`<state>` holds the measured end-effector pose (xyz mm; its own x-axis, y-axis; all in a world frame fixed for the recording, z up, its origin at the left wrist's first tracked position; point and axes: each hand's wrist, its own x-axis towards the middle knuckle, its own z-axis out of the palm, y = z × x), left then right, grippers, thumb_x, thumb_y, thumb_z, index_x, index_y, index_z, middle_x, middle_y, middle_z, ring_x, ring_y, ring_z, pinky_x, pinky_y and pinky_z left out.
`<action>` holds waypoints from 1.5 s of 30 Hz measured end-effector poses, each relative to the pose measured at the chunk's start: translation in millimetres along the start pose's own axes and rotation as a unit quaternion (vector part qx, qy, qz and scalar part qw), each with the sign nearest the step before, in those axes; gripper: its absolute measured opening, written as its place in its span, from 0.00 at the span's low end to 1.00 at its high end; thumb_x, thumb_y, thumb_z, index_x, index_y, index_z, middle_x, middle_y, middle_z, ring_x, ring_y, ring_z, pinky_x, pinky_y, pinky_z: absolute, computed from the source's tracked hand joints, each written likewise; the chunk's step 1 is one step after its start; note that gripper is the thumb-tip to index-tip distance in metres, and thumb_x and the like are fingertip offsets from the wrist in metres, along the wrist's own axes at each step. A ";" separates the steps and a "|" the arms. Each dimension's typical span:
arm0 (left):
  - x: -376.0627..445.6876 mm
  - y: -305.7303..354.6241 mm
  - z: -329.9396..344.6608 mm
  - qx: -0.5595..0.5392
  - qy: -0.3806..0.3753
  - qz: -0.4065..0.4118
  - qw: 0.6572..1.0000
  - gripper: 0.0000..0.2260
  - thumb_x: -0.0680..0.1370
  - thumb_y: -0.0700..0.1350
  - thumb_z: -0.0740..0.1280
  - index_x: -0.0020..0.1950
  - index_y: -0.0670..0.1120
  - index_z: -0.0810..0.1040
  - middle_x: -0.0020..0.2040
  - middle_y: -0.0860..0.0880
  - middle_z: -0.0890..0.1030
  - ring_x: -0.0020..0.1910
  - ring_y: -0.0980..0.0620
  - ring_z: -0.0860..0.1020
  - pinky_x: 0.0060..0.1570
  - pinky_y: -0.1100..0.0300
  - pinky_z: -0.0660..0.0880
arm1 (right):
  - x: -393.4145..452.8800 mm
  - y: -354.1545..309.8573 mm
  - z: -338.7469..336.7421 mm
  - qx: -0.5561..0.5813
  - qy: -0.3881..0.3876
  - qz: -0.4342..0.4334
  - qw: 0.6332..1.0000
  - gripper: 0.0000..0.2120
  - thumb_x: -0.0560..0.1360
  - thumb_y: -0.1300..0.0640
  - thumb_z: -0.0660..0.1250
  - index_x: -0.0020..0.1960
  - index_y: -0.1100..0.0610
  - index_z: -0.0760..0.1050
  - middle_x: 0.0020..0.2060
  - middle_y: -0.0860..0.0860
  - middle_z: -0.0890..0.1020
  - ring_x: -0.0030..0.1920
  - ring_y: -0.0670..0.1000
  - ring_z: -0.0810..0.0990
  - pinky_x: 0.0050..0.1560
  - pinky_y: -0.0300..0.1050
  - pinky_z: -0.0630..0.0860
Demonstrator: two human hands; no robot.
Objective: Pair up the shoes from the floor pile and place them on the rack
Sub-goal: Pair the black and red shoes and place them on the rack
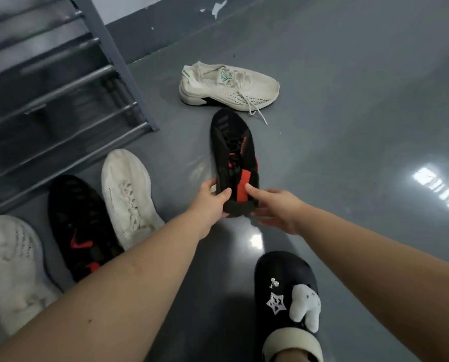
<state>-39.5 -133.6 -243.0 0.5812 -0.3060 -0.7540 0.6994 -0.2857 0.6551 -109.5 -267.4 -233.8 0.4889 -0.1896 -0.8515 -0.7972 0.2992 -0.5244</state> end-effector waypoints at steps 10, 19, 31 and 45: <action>-50.6 -27.6 -82.3 -0.073 0.001 0.014 0.997 0.22 0.79 0.39 0.63 0.72 0.48 0.64 0.64 0.43 0.76 0.59 0.45 0.78 0.51 0.52 0.78 | -13.4 14.7 83.5 0.069 -0.104 -0.003 0.992 0.25 0.71 0.60 0.72 0.65 0.64 0.70 0.58 0.60 0.81 0.57 0.59 0.81 0.55 0.56 0.78; -104.9 -53.2 -176.7 -0.090 0.106 0.083 0.987 0.23 0.76 0.41 0.67 0.70 0.48 0.66 0.59 0.50 0.77 0.56 0.54 0.77 0.50 0.64 0.74 | -25.0 18.4 183.8 -0.019 -0.163 -0.036 0.986 0.26 0.70 0.62 0.73 0.66 0.60 0.69 0.60 0.58 0.79 0.56 0.58 0.81 0.55 0.56 0.79; -92.9 -121.8 -218.4 -0.130 0.250 -0.036 0.959 0.27 0.70 0.50 0.74 0.66 0.45 0.72 0.59 0.49 0.79 0.58 0.50 0.77 0.60 0.53 0.73 | -15.4 32.1 210.6 -0.082 -0.169 0.000 0.982 0.23 0.73 0.63 0.70 0.66 0.57 0.71 0.58 0.55 0.81 0.57 0.55 0.81 0.55 0.51 0.78; -101.5 -101.5 -228.8 -0.256 0.162 -0.073 0.950 0.10 0.75 0.40 0.69 0.55 0.43 0.75 0.52 0.45 0.81 0.50 0.48 0.79 0.47 0.55 0.77 | -28.3 19.1 195.5 -0.072 -0.191 0.002 0.979 0.15 0.75 0.60 0.67 0.61 0.56 0.75 0.54 0.54 0.83 0.52 0.52 0.82 0.47 0.44 0.82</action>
<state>-74.3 134.3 -244.0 0.5024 0.0231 -0.8644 0.8445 0.2016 0.4962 -69.3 -73.5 -220.7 0.5611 0.1828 -0.8073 -0.8272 0.1597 -0.5388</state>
